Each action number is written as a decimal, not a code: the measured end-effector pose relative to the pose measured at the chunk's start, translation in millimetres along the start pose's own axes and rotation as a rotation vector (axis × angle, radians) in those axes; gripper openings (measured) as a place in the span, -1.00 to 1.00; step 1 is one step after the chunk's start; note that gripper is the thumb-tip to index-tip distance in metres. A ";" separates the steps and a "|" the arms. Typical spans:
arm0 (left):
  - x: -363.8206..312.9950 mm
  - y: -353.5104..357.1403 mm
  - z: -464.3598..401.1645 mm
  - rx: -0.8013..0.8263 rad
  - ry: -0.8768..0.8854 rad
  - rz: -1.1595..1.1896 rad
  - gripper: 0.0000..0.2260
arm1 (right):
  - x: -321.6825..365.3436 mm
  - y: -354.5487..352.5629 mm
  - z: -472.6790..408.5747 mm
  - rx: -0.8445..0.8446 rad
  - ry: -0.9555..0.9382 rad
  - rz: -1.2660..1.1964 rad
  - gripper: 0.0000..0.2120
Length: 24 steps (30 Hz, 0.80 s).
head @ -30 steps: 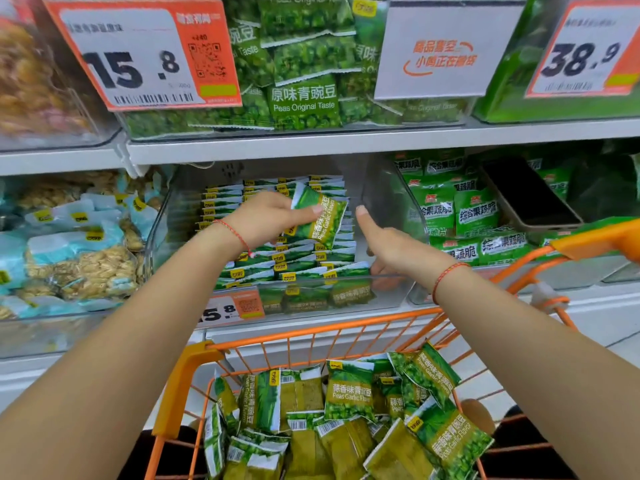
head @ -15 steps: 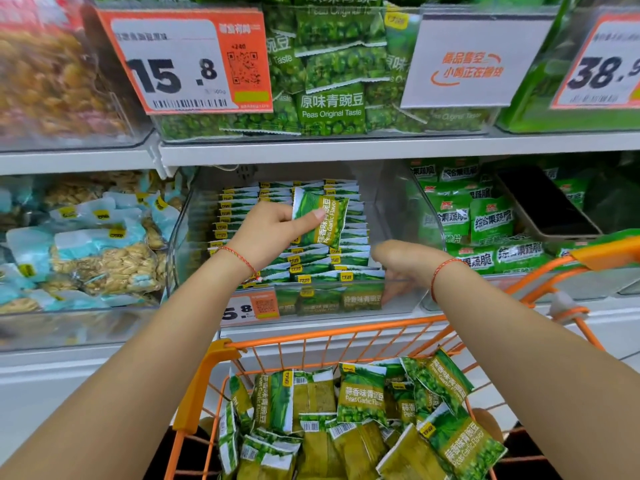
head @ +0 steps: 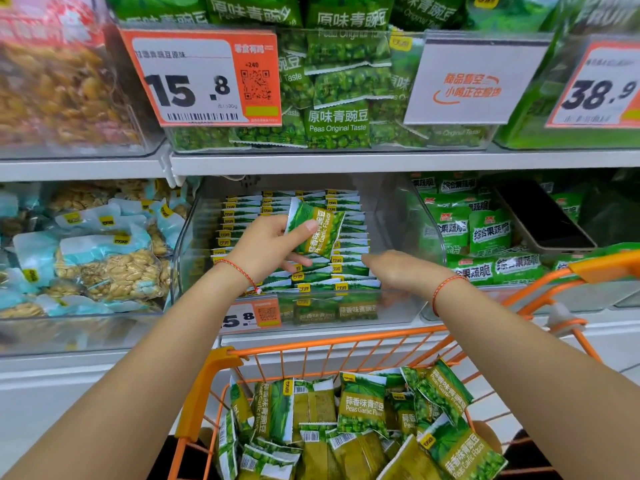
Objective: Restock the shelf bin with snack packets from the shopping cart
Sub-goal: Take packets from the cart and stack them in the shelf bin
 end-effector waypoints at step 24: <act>-23.5 69.1 -130.9 -0.269 -0.173 -0.467 -0.72 | -42.5 -47.7 -18.3 -0.928 -0.177 0.215 -0.71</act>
Point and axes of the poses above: each hand's wrist, its own z-axis away from the middle knuckle, its own y-axis out of the palm, x = y × z, the point moved 1 cm from there along -z, towards the middle knuckle, and after that the axes turned 6 degrees about x, right-handed, at the moved point
